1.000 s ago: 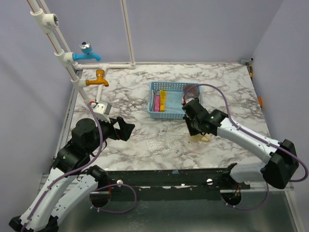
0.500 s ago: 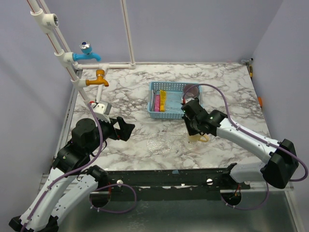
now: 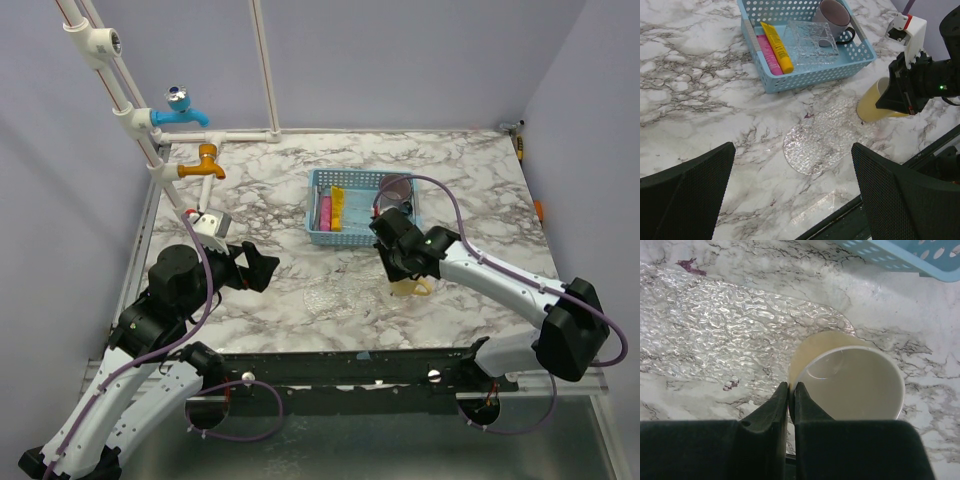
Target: Prepare toiletry sets of a toothbrush and toothpaste on the tray
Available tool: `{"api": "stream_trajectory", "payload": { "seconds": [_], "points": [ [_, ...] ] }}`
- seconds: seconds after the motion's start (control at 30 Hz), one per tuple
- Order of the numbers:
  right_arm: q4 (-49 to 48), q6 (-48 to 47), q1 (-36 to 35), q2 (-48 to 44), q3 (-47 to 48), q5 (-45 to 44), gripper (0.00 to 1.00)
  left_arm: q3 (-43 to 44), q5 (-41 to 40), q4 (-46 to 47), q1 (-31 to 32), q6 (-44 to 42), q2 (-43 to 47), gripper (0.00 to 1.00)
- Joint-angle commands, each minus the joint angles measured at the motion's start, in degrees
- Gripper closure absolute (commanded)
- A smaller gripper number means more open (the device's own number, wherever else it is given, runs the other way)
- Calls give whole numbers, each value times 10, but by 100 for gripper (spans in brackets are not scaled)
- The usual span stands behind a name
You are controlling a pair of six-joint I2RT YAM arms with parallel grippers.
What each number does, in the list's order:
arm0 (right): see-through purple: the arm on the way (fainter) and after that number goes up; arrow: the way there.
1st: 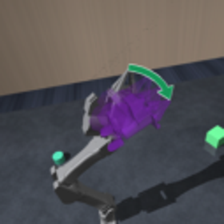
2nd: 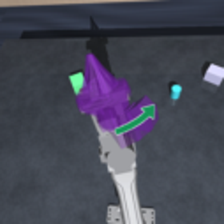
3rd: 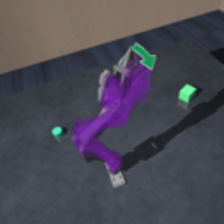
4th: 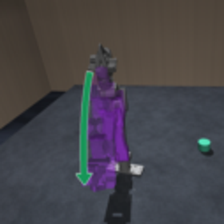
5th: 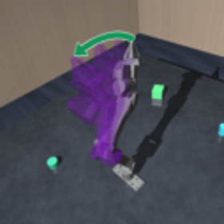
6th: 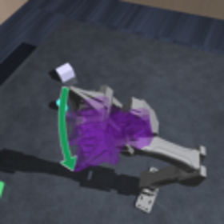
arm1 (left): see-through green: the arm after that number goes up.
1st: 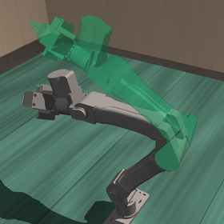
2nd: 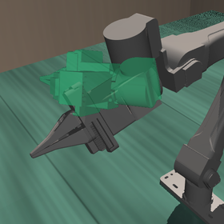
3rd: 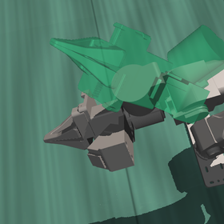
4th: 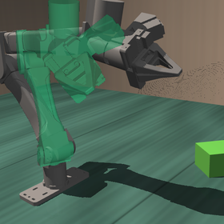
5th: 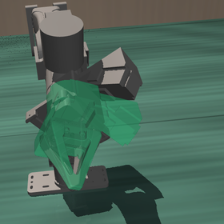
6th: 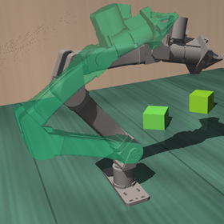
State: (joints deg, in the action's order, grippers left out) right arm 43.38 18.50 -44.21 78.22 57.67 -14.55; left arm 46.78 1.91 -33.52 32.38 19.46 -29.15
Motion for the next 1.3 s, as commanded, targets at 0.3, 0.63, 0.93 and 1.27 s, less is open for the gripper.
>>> {"api": "stream_trajectory", "payload": {
  "seconds": [0.3,0.63,0.93,1.27],
  "points": [
    [13,5,-3,-13,13,-32,64,3,9,-7,1,-2,0,1],
    [39,-9,-4,-39,102,-79,52,2,11,-8,1,-2,-3,1],
    [27,-51,-4,6,205,-152,50,3,11,-8,1,-2,-3,1],
    [-25,-82,30,104,285,-152,50,3,6,-10,1,-2,-2,1]
  ]
}}
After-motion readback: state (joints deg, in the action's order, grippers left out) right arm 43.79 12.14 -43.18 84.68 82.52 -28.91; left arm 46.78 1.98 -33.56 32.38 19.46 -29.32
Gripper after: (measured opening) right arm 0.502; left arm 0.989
